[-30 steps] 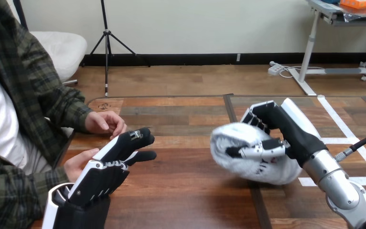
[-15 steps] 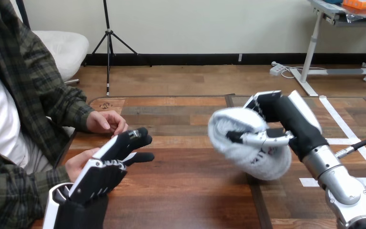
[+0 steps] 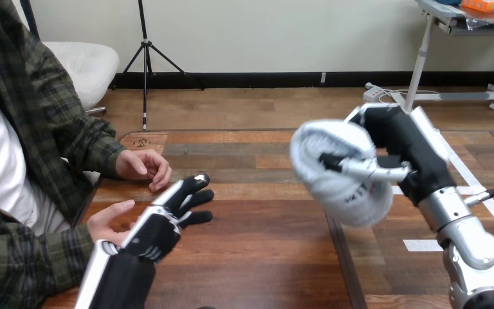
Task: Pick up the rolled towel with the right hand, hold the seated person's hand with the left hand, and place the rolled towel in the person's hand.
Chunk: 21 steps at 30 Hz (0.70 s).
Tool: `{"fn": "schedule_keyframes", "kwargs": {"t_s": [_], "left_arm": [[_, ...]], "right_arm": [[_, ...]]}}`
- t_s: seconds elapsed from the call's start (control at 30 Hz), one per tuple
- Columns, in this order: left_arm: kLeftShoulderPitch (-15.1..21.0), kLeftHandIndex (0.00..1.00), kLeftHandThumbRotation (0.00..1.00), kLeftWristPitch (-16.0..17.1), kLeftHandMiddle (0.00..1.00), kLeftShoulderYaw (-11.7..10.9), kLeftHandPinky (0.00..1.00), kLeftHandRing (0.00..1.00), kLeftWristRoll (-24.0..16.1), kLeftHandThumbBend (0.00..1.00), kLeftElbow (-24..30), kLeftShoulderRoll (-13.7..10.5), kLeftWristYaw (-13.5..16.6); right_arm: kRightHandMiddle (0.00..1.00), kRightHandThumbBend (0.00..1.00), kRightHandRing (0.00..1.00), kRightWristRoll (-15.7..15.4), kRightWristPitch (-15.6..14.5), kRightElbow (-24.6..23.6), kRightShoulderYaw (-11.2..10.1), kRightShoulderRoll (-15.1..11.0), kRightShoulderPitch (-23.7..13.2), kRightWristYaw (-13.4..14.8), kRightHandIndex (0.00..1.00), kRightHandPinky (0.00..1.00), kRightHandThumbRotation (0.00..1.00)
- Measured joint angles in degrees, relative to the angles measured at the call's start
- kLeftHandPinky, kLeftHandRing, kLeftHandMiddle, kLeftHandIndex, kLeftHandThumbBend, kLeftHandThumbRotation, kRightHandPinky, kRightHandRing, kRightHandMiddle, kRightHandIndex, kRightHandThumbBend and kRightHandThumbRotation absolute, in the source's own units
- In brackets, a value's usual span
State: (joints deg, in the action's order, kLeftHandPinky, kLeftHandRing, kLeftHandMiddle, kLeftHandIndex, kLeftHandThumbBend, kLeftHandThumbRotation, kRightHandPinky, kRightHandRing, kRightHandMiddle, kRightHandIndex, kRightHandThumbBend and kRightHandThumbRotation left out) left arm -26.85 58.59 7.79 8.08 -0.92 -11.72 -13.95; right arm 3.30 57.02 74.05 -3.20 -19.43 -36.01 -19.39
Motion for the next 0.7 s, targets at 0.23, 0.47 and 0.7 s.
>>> {"fn": "schedule_keyframes", "kwargs": {"t_s": [0.23, 0.47, 0.7], "left_arm": [[-0.83, 0.91, 0.57, -7.72, 0.94, -1.43, 0.83, 0.92, -2.99, 1.0, 3.16, -2.26, -0.6], [-1.91, 0.92, 0.52, -11.33, 0.93, -4.36, 0.85, 0.92, -8.8, 1.0, 6.38, -2.8, 0.04], [-2.14, 0.92, 0.48, -12.73, 0.94, -6.13, 0.88, 0.94, -11.35, 1.0, 8.41, -3.4, 0.22]], "right_arm": [[0.26, 0.75, 0.2, 6.68, -0.98, -2.52, -3.91, 1.93, -0.01, -6.13, 0.3, 0.15, 0.0], [0.25, 0.75, 0.19, 10.36, -1.88, -4.52, -6.05, 3.37, 0.02, -10.06, 0.3, 0.14, 0.0], [0.25, 0.75, 0.19, 12.2, -1.91, -7.0, -7.25, 4.47, 0.41, -11.65, 0.3, 0.14, 0.0]]}}
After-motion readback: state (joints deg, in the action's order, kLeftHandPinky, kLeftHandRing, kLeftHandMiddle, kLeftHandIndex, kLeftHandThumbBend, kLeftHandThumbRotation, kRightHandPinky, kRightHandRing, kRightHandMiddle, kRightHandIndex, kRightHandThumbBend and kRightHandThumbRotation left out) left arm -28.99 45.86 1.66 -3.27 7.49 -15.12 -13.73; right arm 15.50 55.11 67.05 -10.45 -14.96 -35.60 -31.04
